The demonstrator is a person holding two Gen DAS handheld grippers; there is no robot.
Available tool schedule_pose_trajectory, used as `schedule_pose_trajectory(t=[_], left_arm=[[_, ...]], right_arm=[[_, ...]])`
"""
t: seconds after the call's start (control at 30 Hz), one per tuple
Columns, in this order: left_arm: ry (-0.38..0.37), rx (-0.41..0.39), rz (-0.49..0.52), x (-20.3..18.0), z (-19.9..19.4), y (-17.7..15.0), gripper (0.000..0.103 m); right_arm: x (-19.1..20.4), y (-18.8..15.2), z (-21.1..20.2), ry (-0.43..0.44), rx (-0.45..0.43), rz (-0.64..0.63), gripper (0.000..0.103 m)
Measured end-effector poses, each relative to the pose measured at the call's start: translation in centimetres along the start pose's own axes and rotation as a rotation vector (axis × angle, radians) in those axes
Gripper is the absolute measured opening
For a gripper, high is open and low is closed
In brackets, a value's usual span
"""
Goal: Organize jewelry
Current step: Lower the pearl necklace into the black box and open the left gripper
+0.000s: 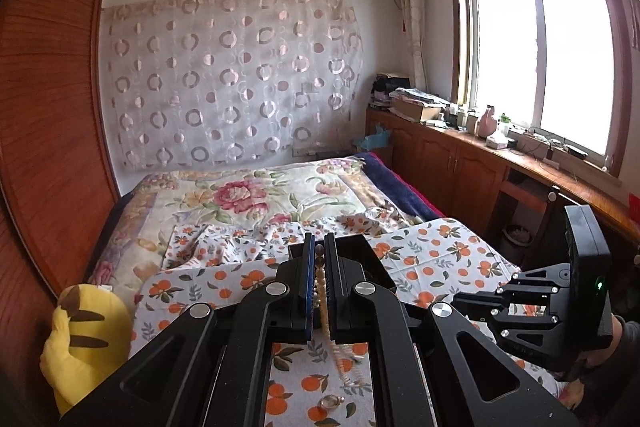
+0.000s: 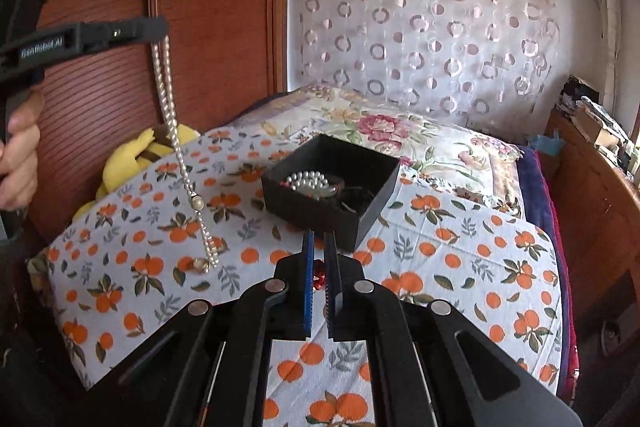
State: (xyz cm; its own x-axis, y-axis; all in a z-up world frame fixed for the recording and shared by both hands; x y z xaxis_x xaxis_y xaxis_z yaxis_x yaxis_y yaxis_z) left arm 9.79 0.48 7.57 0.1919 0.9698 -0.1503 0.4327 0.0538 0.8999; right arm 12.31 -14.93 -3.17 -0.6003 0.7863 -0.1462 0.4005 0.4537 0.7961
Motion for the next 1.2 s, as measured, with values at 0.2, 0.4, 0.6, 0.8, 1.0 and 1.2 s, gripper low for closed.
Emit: schedule_pose_trajectory(t=[0.2,0.4,0.6,0.8,1.0,1.2], left_arm=[[0.000,0.007,0.006,-0.1,1.2,0.4,0.004],[-0.007,-0.002,0.000,-0.1,3.0,2.0,0.004],[-0.013,-0.003,-0.008,-0.2,5.2,3.4,0.004],[-0.016,-0.001,-0.004,-0.3,7.4,4.8,0.004],[-0.018,-0.004,0.015,-0.8,9.1,6.1,0.004],[-0.024,0.004,0.024,-1.3,11.0,6.9,0.004]], right_arm=[[-0.8,1.5,0.5,0.009,-0.027,0.016,0.006],[-1.8,3.5,1.3,0.013,-0.054,0.016,0.006],[-3.1,5.0,2.9,0.021,-0.068,0.013,0.006],[-4.8,6.2,4.9,0.032,-0.079,0.034,0.006],[-6.3,6.8,7.0,0.042,-0.088,0.057,0.006],[-6.6,6.3,9.3,0.071,-0.060,0.063,0.006]])
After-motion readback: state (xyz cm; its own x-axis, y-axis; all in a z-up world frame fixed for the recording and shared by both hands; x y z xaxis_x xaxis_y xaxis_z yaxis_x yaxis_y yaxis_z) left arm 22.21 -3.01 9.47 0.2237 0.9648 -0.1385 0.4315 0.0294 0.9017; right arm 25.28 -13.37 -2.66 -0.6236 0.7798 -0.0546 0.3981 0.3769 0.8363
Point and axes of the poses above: each gripper's, at about its wrist camera, not at the fingertips, and z roughly the way its jaws point, x to its left, y to its top, the point moved 2 cm from there along z, roughly the way its jaws point, and after that the axes turned 9 degrees about -z, right-handed, at the moved point
